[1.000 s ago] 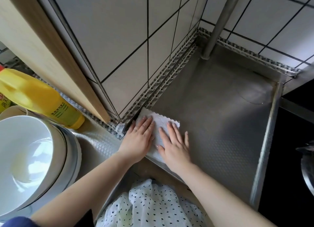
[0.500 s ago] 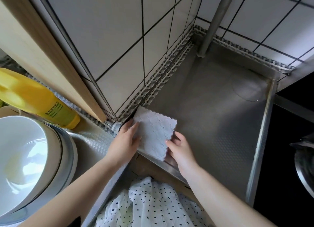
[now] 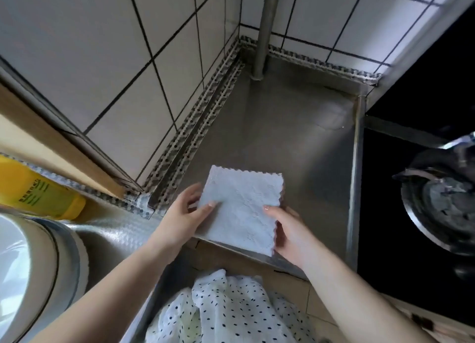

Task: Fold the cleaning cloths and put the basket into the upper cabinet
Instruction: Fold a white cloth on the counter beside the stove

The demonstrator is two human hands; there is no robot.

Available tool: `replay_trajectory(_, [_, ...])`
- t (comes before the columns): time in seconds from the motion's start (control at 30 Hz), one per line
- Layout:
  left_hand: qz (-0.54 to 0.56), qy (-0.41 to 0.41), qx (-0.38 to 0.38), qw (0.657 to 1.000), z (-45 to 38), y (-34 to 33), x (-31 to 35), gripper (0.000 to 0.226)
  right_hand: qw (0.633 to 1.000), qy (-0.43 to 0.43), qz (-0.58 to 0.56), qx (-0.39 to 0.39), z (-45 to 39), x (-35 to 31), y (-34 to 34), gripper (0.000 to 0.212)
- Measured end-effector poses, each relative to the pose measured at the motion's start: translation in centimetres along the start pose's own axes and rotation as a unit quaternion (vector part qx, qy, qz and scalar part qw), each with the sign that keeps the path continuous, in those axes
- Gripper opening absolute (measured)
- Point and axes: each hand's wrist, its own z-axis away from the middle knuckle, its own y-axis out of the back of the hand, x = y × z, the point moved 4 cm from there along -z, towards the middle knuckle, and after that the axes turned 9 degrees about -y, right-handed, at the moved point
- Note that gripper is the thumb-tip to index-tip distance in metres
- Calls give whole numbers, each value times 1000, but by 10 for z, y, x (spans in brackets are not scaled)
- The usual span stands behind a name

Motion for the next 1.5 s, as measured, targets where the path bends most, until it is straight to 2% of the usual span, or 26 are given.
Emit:
replay_trajectory(0.1, [108, 74, -114, 985, 8, -42, 4, 48, 999, 21, -15, 31, 30, 11, 35, 12])
replay_trajectory(0.17, [119, 123, -192, 966, 16, -74, 6, 44, 997, 31, -47, 46, 53, 22, 60, 15])
replay_trajectory(0.23, [97, 148, -272, 946, 26, -117, 6, 50, 992, 55, -96, 65, 83, 38, 94, 27])
replay_trajectory(0.3, [82, 159, -317, 931, 34, -143, 5, 67, 987, 77, -125, 68, 103, 49, 112, 42])
replay_trajectory(0.33, [58, 158, -347, 923, 43, -166, 5, 65, 982, 98, -139, 80, 119, 59, 131, 41])
replay_trajectory(0.43, [-3, 134, -407, 904, 69, -227, 3, 40, 965, 151, -167, 135, 171, 83, 173, 31])
replay_trajectory(0.57, [-63, 132, -490, 860, 119, -314, -7, 29, 939, 203, -171, 219, 242, 127, 231, 41])
replay_trajectory(0.7, [-130, 124, -563, 806, 179, -395, -28, 41, 898, 248, -239, 272, 310, 181, 277, 41])
replay_trajectory(0.77, [-151, 124, -580, 791, 205, -424, -41, 46, 879, 264, -277, 285, 333, 206, 291, 45])
replay_trajectory(0.83, [-193, 129, -617, 752, 247, -463, -57, 49, 837, 279, -346, 320, 364, 248, 309, 47])
replay_trajectory(0.93, [-222, 130, -662, 704, 282, -495, -72, 44, 793, 285, -402, 359, 384, 286, 319, 40])
replay_trajectory(1.07, [-274, 138, -719, 624, 340, -542, -99, 40, 722, 292, -490, 390, 407, 344, 331, 53])
replay_trajectory(1.13, [-295, 140, -738, 590, 363, -561, -109, 41, 690, 298, -524, 400, 415, 362, 336, 53])
replay_trajectory(1.17, [-312, 143, -752, 562, 378, -575, -118, 41, 666, 305, -544, 409, 421, 375, 340, 52])
replay_trajectory(1.27, [-343, 147, -775, 510, 411, -607, -132, 41, 611, 321, -586, 425, 435, 393, 349, 43])
replay_trajectory(1.4, [-384, 138, -805, 431, 455, -654, -151, 53, 538, 327, -625, 462, 453, 414, 368, 42])
replay_trajectory(1.5, [-398, 123, -836, 358, 498, -699, -166, 40, 488, 343, -643, 481, 470, 426, 393, 49])
